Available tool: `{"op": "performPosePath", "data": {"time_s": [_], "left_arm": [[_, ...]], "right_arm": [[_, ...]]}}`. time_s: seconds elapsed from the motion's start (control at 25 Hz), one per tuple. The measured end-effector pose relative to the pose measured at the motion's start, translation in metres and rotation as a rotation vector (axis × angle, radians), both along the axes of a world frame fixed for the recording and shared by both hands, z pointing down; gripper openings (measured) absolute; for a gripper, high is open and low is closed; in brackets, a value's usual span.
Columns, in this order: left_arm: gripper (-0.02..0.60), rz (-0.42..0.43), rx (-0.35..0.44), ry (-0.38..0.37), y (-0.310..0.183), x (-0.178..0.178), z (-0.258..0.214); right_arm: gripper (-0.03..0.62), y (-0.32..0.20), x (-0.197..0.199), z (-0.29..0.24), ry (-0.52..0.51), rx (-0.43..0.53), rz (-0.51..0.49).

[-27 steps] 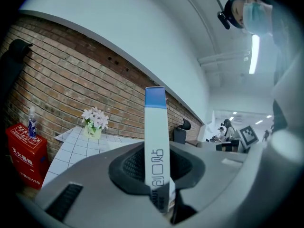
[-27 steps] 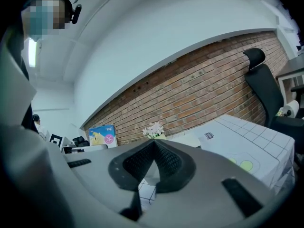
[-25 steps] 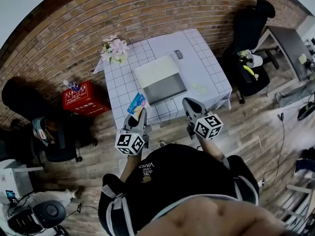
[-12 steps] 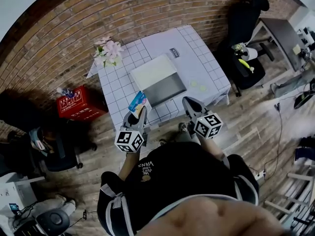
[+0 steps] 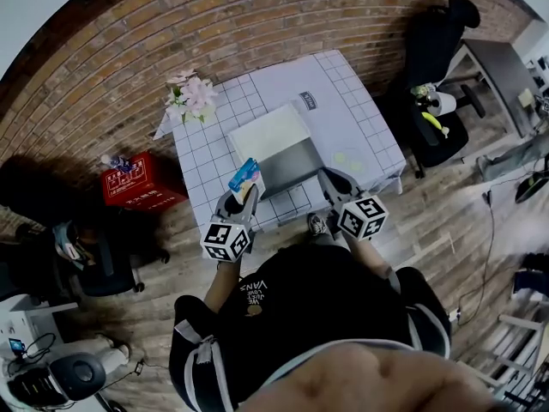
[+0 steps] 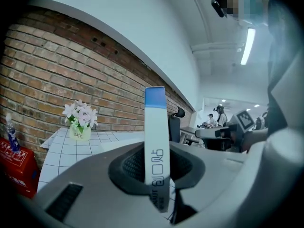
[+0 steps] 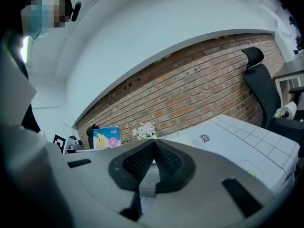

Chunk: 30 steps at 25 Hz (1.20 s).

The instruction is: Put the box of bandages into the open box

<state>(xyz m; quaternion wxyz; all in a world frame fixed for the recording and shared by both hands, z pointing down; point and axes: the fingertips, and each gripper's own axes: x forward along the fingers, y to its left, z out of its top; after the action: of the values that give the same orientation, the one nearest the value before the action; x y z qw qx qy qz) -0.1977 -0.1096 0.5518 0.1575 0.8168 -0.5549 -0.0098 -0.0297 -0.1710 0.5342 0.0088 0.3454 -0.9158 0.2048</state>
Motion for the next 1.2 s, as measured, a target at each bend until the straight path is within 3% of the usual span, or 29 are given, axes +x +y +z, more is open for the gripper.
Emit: {"op": "performPosePath", "data": {"time_s": [0.52,0.88,1.2], "left_arm": [[0.077,0.083,-0.068,-0.181,-0.049,0.011,0.018],[0.077,0.246,-0.162,-0.328,-0.067,0.036,0.045],[0.077,0.343,-0.236,-0.383,-0.072,0.059,0.072]], "right_arm": [[-0.006,-0.036,0.015,0.008,0.005,-0.015,-0.024],[-0.005,-0.052,0.034,0.020,0.021,-0.044,-0.020],[-0.006,-0.059,0.047,0.029,0.030,-0.063,-0.017]]}}
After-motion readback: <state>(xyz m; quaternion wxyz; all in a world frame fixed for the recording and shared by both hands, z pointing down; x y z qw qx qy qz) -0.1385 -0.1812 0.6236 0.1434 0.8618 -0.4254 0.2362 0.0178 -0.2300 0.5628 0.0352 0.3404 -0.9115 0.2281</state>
